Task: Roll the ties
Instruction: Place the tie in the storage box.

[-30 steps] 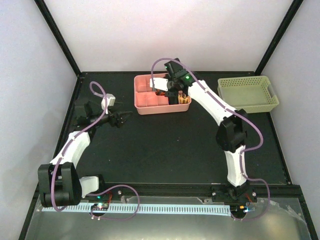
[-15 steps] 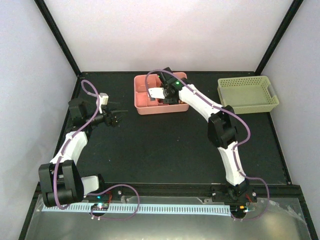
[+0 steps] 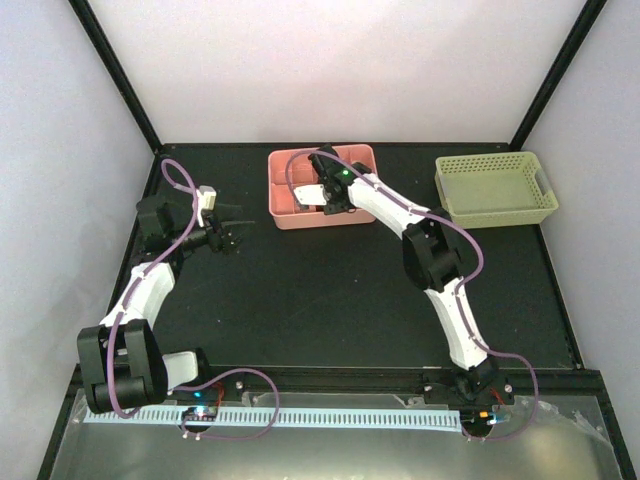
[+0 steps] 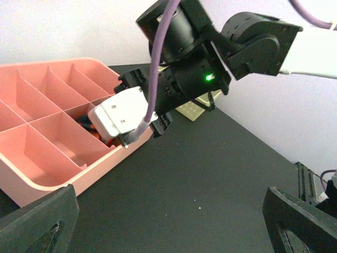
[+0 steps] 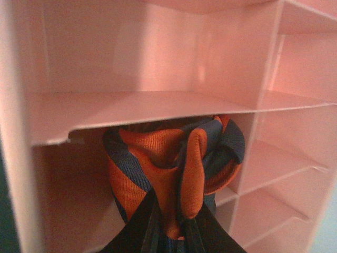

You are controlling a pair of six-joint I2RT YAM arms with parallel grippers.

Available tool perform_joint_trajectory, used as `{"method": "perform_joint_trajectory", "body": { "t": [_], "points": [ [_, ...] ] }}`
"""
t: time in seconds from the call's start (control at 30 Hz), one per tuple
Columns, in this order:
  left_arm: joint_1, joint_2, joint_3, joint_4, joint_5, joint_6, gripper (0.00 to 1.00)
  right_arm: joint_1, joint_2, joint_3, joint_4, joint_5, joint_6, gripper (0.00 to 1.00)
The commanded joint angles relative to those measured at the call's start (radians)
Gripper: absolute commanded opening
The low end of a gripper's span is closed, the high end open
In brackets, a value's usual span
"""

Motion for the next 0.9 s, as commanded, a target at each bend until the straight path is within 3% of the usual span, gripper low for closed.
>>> {"method": "perform_joint_trajectory", "body": {
  "t": [0.0,0.1,0.23,0.4,0.6,0.87],
  "points": [
    [0.009,-0.016,0.003,0.027,0.041,-0.013,0.99,-0.001,0.051,0.034,0.002,0.031,-0.020,0.04],
    [0.009,-0.021,0.003,0.025,0.042,-0.012,0.99,-0.001,0.060,0.041,0.017,0.047,-0.007,0.15],
    [0.009,-0.015,0.003,0.024,0.042,-0.013,0.99,0.000,0.042,0.065,0.013,0.062,0.040,0.36],
    [0.008,-0.016,0.004,0.031,0.042,-0.015,0.99,0.001,-0.014,0.065,-0.003,0.039,0.058,0.48],
    [0.010,-0.015,0.023,-0.011,-0.015,0.021,0.99,0.002,-0.083,0.060,0.004,0.014,0.068,0.53],
    [0.010,-0.047,0.063,-0.100,-0.155,0.066,0.99,0.004,-0.176,0.062,-0.003,-0.003,0.098,0.75]
  ]
}}
